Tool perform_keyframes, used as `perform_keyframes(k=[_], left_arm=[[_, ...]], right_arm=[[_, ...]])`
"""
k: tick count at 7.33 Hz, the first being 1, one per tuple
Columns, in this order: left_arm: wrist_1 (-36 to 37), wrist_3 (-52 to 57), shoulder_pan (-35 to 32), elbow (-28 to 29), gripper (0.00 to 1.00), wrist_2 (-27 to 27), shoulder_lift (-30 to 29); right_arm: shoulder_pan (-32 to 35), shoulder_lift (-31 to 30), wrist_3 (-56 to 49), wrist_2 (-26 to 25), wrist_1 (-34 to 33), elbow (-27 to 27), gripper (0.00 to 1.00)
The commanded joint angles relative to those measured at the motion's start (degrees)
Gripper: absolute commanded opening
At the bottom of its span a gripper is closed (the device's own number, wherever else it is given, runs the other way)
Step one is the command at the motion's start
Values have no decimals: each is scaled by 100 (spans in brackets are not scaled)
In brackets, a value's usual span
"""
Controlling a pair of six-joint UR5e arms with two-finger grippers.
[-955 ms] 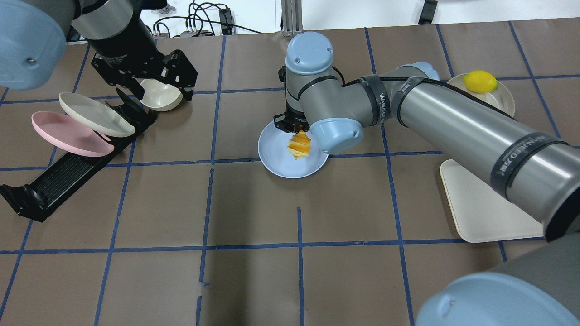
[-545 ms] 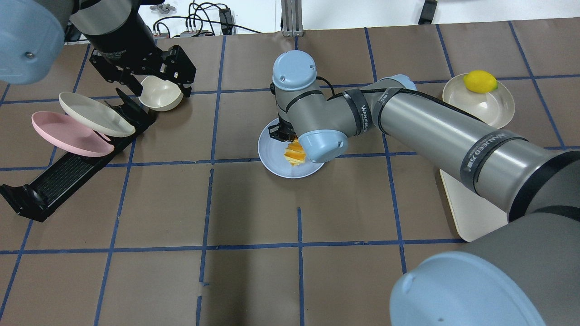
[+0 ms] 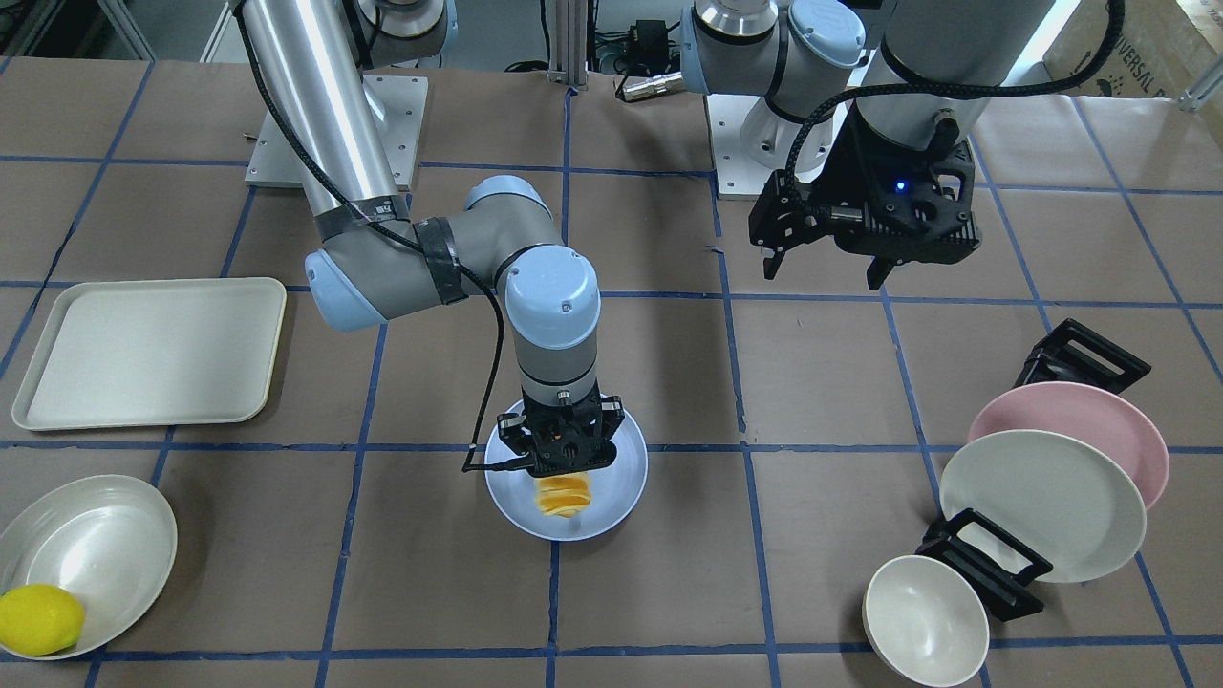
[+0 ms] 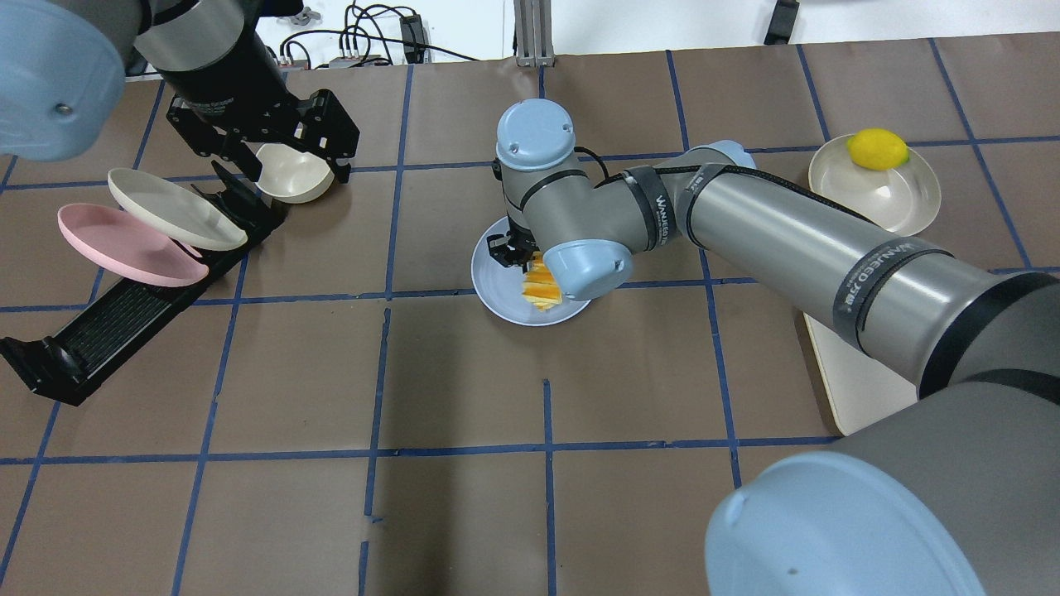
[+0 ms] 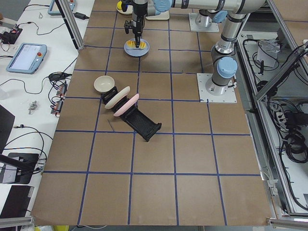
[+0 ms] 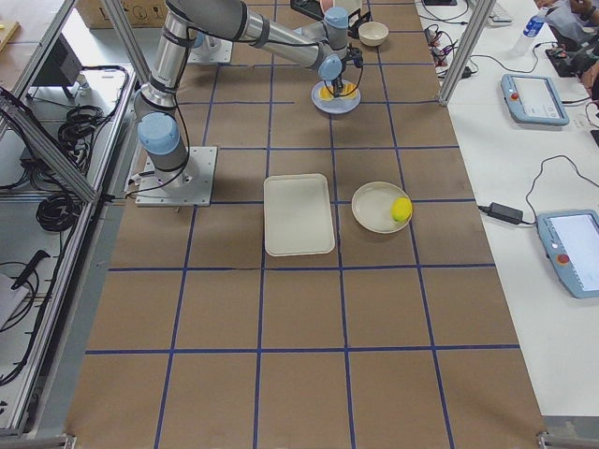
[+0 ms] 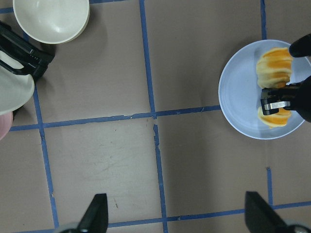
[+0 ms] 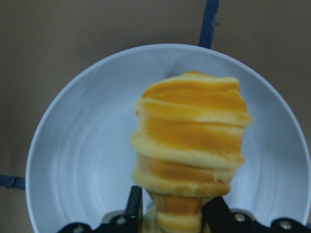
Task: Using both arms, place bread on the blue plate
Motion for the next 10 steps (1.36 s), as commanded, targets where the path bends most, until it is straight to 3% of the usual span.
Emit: perform_keyframes(k=[1, 4, 6, 7, 9, 10], left_arm=[[43, 29, 0, -28, 100, 0, -3], [34, 29, 0, -28, 100, 8, 6], [16, 29, 0, -20, 100, 0, 6], [16, 29, 0, -28, 100, 0, 6], [-18, -14, -17, -2, 100, 8, 6], [-36, -23, -44, -11, 100, 17, 15]], right_arm=[[-5, 1, 17, 11, 5, 0, 100], [-137, -217, 8, 11, 459, -287, 100], [-408, -490, -1, -68, 1983, -1330, 100], [-575, -491, -253, -69, 2418, -1753, 100], [-839, -648, -440, -479, 3034, -2204, 100], [-1145, -823, -588, -447, 3377, -2249, 100]])
